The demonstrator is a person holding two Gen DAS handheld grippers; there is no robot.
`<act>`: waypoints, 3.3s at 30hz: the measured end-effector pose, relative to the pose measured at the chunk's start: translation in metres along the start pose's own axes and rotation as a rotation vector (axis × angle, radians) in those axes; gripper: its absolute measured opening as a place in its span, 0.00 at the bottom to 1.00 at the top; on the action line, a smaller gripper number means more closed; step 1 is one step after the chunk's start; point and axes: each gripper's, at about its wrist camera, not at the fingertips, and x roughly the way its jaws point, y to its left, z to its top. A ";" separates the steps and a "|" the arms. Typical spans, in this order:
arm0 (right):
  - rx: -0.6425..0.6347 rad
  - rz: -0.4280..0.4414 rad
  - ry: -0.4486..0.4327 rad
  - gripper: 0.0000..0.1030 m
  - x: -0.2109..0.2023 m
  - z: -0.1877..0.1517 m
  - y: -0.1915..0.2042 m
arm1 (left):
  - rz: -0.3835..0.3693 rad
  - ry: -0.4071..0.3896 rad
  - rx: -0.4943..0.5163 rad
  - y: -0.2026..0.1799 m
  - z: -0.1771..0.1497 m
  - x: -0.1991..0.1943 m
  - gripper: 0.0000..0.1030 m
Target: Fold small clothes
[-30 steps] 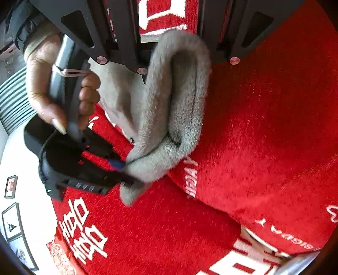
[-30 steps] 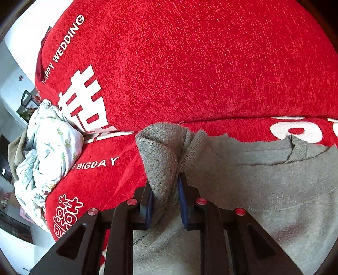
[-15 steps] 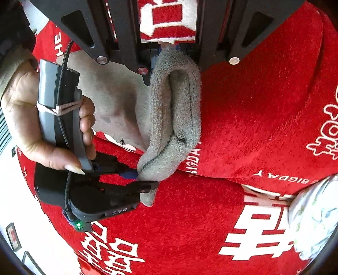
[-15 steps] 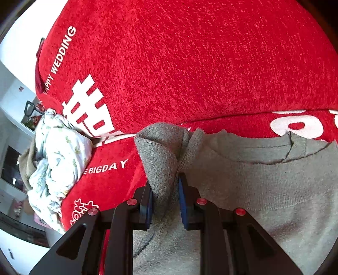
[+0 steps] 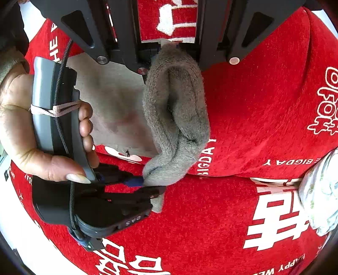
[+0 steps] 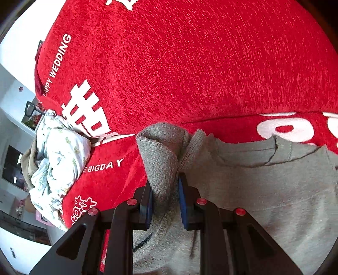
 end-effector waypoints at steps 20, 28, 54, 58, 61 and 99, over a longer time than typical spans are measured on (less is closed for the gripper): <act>-0.018 0.009 0.009 0.22 -0.040 0.012 -0.036 | -0.007 0.046 0.158 -0.074 -0.007 0.009 0.09; 0.008 0.032 0.007 0.22 -0.046 0.012 -0.055 | 0.004 0.064 0.181 -0.088 -0.007 0.018 0.09; 0.075 0.074 -0.025 0.22 -0.077 0.013 -0.116 | -0.003 0.101 0.281 -0.143 -0.008 0.044 0.09; 0.080 0.072 -0.034 0.22 -0.084 0.011 -0.127 | -0.006 0.106 0.309 -0.154 -0.012 0.047 0.09; 0.084 0.071 -0.042 0.22 -0.092 0.009 -0.137 | -0.008 0.109 0.333 -0.162 -0.014 0.051 0.09; 0.096 0.073 -0.095 0.22 -0.139 0.005 -0.200 | -0.012 0.146 0.457 -0.224 -0.019 0.086 0.09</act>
